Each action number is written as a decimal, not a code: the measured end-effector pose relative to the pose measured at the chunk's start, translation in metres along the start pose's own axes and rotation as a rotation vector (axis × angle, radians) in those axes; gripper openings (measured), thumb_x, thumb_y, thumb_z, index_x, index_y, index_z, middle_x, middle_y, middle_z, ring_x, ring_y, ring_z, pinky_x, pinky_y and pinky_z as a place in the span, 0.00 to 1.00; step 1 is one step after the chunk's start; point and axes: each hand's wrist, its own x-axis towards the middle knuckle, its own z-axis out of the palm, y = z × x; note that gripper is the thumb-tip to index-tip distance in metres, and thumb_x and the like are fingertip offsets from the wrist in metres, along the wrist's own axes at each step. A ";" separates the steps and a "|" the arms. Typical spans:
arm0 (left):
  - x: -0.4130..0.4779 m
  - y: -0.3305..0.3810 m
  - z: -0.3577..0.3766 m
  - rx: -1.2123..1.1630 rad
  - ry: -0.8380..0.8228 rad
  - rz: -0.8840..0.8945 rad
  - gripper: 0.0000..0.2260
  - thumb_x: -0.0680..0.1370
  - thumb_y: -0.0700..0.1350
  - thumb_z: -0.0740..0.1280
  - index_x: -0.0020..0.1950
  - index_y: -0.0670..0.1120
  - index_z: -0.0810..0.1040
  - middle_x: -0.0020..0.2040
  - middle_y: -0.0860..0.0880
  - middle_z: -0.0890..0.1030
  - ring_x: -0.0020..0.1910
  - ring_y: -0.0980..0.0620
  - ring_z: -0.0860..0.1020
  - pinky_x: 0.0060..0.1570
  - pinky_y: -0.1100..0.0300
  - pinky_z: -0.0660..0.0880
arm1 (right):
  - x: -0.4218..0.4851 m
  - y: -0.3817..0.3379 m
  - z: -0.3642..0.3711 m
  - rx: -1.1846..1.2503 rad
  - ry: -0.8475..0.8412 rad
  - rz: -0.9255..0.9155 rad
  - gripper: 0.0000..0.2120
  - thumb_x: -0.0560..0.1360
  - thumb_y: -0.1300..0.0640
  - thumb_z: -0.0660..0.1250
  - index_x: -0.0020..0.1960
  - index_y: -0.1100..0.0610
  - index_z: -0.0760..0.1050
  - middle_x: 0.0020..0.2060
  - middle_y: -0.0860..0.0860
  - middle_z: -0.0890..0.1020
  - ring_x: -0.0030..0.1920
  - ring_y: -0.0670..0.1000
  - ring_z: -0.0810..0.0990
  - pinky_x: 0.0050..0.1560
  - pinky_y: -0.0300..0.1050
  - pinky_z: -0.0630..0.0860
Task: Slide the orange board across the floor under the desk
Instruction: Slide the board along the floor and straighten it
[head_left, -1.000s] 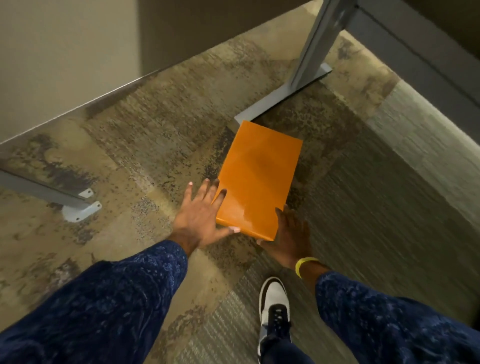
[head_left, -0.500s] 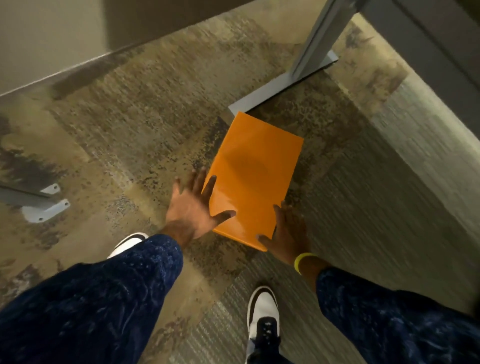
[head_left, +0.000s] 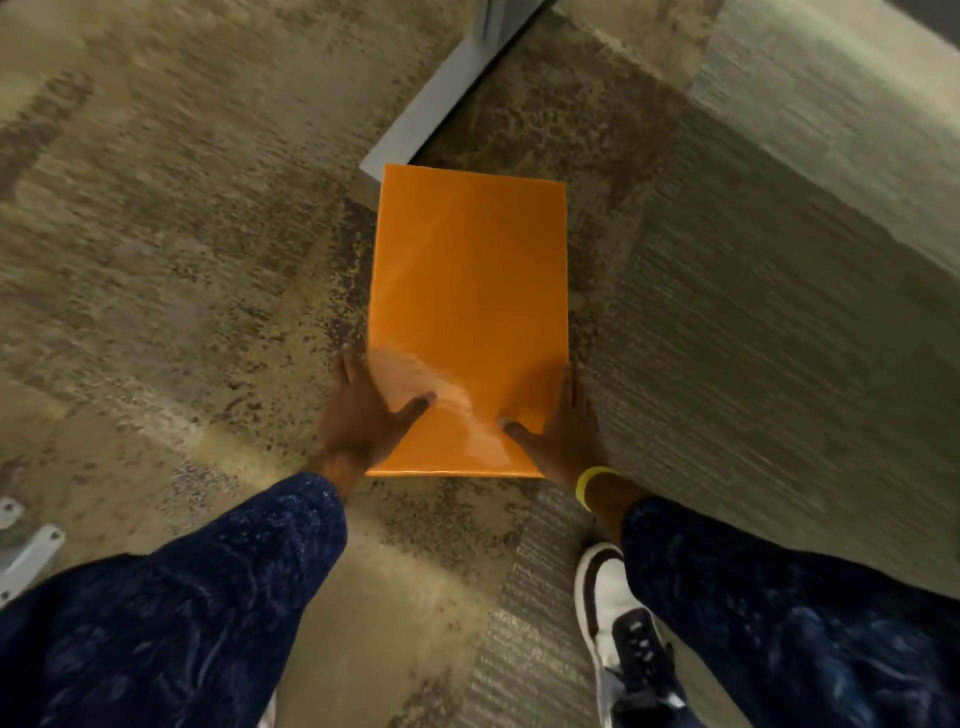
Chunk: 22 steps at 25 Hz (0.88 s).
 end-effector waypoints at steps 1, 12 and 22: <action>0.004 -0.005 0.002 -0.084 0.008 0.005 0.54 0.66 0.67 0.72 0.78 0.41 0.49 0.78 0.39 0.59 0.73 0.37 0.67 0.64 0.42 0.72 | 0.000 -0.001 0.006 0.067 0.018 0.013 0.57 0.68 0.31 0.68 0.79 0.52 0.34 0.80 0.53 0.42 0.79 0.59 0.51 0.73 0.62 0.61; 0.001 -0.005 0.008 -0.390 0.058 0.125 0.48 0.63 0.50 0.82 0.76 0.49 0.59 0.63 0.55 0.70 0.60 0.55 0.70 0.54 0.57 0.71 | 0.011 0.007 0.011 0.589 0.049 0.129 0.49 0.51 0.41 0.82 0.66 0.50 0.65 0.57 0.50 0.80 0.55 0.53 0.80 0.58 0.56 0.79; 0.128 0.062 -0.052 -0.318 -0.130 0.197 0.49 0.62 0.52 0.82 0.75 0.50 0.57 0.61 0.52 0.73 0.54 0.49 0.77 0.40 0.60 0.76 | 0.071 -0.032 -0.019 0.759 0.159 0.097 0.46 0.65 0.52 0.80 0.75 0.54 0.58 0.61 0.51 0.77 0.54 0.51 0.79 0.42 0.27 0.75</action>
